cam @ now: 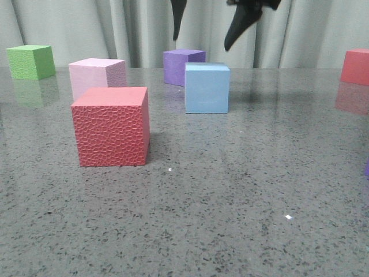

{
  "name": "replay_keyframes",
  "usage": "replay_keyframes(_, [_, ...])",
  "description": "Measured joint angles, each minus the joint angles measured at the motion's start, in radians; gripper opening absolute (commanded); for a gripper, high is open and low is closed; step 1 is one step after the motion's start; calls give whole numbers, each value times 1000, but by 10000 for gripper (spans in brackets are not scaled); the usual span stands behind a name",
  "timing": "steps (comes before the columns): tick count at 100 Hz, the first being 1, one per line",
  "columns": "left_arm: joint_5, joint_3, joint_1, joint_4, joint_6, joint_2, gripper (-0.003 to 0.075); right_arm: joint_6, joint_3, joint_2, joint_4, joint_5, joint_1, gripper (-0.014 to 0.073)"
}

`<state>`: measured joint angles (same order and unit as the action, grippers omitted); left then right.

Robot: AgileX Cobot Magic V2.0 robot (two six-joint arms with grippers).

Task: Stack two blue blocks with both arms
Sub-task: 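Open the right gripper and lift it away from the placed cube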

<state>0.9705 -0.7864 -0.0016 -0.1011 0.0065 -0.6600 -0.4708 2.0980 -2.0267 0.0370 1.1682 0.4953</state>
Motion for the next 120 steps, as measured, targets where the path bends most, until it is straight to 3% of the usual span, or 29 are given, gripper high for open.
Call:
replay_keyframes(34, [0, 0, 0, 0, 0, 0, 620, 108, 61, 10, -30, 38, 0, 598])
replay_keyframes(52, [0, 0, 0, 0, 0, 0, 620, 122, 61, 45, -134, 76, -8, 598])
replay_keyframes(65, [0, 0, 0, 0, 0, 0, 620, 143, 61, 83, -186, 83, -40, 598])
replay_keyframes(90, [0, 0, 0, 0, 0, 0, 620, 205, 58, 178, -167, 89, -131, 598])
replay_keyframes(120, [2, 0, 0, 0, 0, 0, 620, 245, -173, 348, -151, 83, -261, 598])
